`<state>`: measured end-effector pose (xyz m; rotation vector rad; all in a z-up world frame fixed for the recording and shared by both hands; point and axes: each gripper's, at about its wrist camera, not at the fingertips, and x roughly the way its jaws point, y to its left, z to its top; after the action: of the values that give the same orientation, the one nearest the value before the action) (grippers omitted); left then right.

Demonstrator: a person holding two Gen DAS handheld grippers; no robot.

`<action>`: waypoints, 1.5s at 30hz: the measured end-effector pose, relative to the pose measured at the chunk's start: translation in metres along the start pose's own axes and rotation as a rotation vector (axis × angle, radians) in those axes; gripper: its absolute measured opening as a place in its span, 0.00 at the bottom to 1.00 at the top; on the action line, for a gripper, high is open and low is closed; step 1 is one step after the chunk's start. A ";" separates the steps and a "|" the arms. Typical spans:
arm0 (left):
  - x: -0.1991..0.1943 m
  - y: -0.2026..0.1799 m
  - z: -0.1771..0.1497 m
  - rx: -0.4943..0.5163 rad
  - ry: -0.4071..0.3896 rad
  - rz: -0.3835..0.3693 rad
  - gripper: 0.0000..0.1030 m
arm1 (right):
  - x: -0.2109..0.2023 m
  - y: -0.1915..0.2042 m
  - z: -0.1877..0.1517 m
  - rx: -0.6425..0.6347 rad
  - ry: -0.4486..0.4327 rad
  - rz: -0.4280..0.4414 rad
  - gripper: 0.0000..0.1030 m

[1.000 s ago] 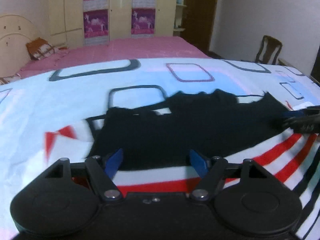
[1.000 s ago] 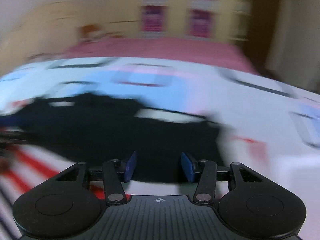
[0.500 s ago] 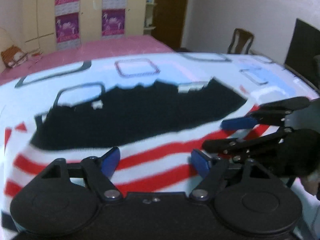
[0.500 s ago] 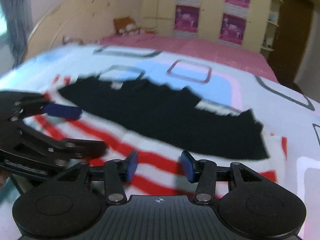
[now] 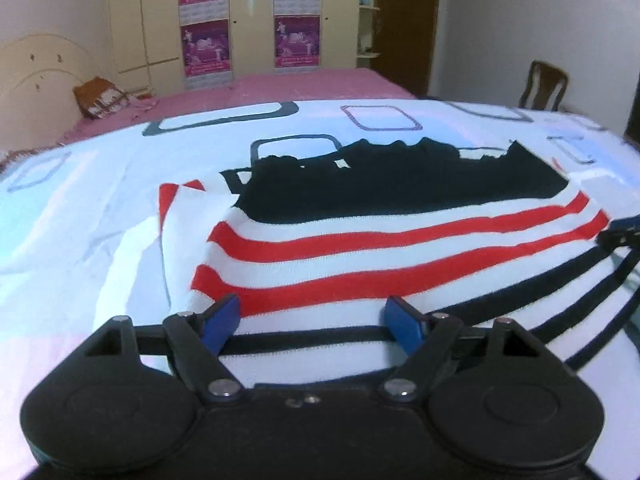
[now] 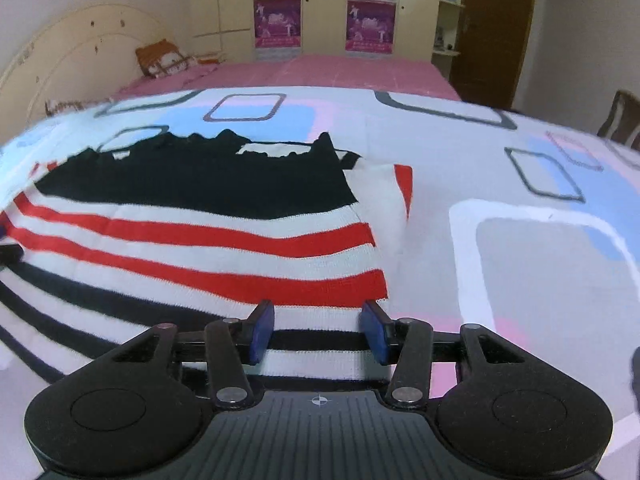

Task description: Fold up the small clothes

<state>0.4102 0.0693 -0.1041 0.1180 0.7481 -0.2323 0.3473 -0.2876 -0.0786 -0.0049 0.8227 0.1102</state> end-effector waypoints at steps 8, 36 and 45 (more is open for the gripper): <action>-0.024 -0.075 -0.008 0.029 -0.039 -0.140 0.71 | -0.039 0.084 -0.004 -0.057 -0.046 0.157 0.46; -0.052 -0.006 -0.044 -0.113 0.010 0.070 0.49 | -0.061 0.002 -0.045 0.011 0.032 -0.060 0.17; -0.048 -0.004 -0.048 -0.127 0.031 0.081 0.50 | -0.054 -0.005 -0.046 0.019 0.066 -0.041 0.17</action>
<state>0.3437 0.0819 -0.1065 0.0316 0.7851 -0.1063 0.2776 -0.2996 -0.0702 -0.0073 0.8892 0.0643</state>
